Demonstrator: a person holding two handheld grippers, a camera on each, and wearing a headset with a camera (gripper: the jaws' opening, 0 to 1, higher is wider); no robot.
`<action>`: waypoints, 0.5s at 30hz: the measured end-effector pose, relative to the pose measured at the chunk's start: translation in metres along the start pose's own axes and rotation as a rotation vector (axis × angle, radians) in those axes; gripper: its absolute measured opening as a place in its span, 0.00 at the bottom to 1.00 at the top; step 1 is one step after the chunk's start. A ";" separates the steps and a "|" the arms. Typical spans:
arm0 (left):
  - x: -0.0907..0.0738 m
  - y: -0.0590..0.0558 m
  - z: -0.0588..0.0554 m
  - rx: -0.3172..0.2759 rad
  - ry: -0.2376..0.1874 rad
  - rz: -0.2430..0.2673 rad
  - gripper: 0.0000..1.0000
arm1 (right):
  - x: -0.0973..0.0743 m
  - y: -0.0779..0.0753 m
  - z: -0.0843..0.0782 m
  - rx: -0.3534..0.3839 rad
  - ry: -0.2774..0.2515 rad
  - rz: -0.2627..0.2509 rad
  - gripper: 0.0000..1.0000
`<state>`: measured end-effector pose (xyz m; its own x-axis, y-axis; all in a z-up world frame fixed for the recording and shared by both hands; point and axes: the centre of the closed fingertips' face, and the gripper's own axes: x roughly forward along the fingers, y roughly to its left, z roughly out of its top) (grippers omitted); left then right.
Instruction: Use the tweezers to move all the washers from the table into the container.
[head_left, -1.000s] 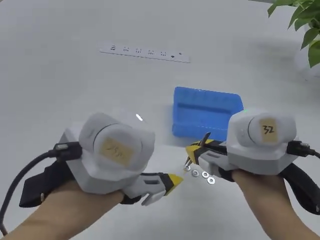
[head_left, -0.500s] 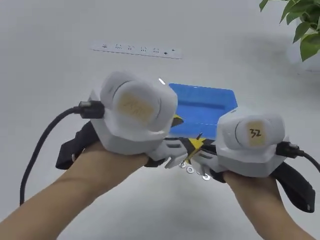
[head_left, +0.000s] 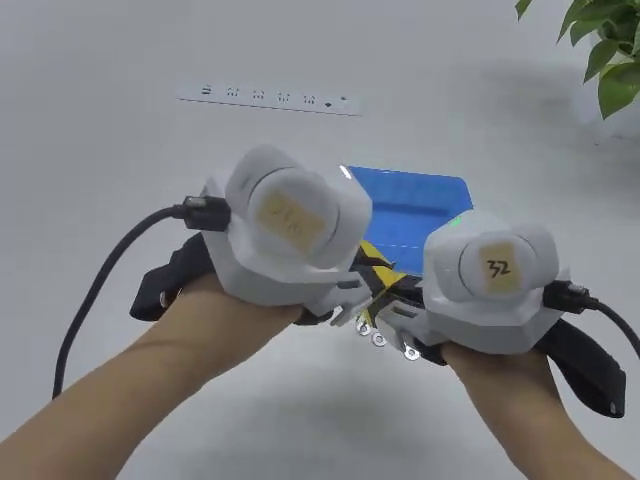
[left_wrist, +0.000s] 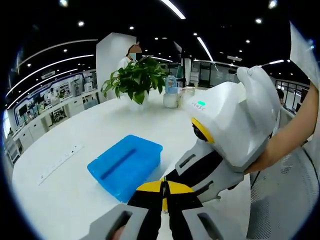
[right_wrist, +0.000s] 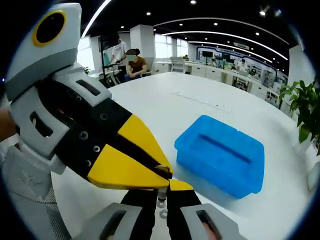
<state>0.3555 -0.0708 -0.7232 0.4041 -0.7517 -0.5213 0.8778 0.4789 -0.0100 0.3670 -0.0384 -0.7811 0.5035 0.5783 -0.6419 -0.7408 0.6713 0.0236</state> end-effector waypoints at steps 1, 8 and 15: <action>0.000 -0.002 0.000 0.016 0.002 -0.019 0.00 | 0.000 0.001 -0.001 -0.024 0.004 0.010 0.03; -0.001 -0.009 -0.005 0.143 0.033 -0.129 0.00 | -0.001 0.005 -0.004 -0.112 0.019 0.085 0.06; -0.001 -0.011 -0.006 0.168 0.043 -0.184 0.00 | 0.000 0.009 -0.006 -0.206 0.042 0.105 0.04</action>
<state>0.3436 -0.0723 -0.7276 0.2254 -0.7974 -0.5598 0.9675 0.2509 0.0321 0.3580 -0.0355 -0.7853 0.4029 0.6171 -0.6759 -0.8656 0.4969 -0.0622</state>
